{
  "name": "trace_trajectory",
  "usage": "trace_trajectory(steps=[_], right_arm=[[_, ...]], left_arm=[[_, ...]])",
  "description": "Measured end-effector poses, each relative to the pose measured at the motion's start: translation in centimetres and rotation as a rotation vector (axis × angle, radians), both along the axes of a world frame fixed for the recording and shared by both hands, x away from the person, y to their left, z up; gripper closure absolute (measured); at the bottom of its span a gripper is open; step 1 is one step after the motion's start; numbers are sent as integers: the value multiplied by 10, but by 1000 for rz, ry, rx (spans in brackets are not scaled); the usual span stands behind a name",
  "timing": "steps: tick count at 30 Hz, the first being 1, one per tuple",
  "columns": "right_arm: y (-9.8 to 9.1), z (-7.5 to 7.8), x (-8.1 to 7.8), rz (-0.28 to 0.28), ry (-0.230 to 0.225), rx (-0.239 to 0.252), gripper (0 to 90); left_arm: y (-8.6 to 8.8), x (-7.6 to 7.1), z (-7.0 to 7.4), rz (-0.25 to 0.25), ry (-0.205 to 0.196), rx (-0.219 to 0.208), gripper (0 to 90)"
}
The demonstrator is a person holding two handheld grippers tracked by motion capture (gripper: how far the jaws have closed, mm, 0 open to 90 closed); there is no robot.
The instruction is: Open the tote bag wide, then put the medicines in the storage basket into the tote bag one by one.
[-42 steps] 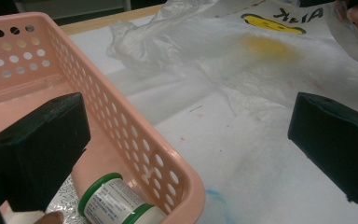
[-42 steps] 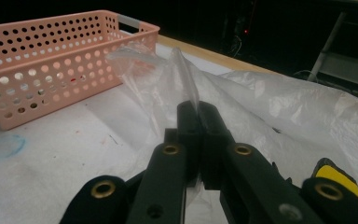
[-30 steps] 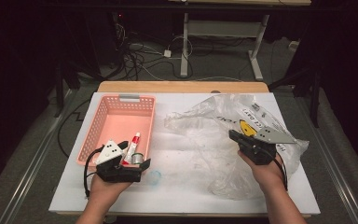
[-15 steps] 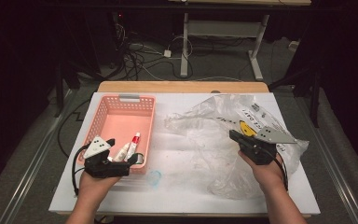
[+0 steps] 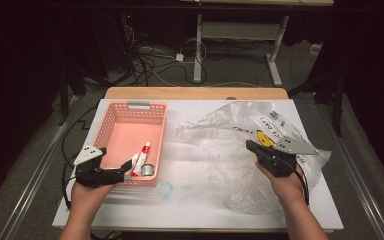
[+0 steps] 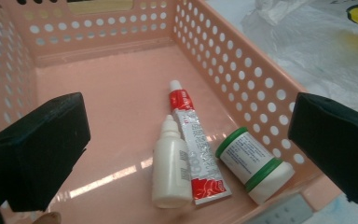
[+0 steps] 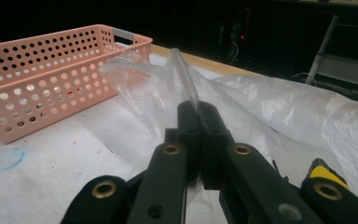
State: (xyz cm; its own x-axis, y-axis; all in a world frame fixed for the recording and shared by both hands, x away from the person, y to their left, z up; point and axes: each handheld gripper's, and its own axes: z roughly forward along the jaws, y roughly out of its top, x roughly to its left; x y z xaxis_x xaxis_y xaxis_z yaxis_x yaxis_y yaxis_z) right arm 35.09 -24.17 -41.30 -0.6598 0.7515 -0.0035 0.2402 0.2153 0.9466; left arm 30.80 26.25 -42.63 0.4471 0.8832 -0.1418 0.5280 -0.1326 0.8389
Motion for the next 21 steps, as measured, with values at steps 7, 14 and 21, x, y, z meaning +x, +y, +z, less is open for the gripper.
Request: trace_trajectory(steps=[7, 14, 21], right_arm=[[-2, -1, 0, -1, -4, -2, 900], [-5, -1, -1, -6, -4, 8, 900], [-5, -1, 0, 0, 0, 8, 899]], left_arm=[[-1, 2, 0, 13, 1, -1, 0], [-16, 5, 7, -30, -1, 21, 0], [-31, 19, 15, -71, 12, -9, 0]])
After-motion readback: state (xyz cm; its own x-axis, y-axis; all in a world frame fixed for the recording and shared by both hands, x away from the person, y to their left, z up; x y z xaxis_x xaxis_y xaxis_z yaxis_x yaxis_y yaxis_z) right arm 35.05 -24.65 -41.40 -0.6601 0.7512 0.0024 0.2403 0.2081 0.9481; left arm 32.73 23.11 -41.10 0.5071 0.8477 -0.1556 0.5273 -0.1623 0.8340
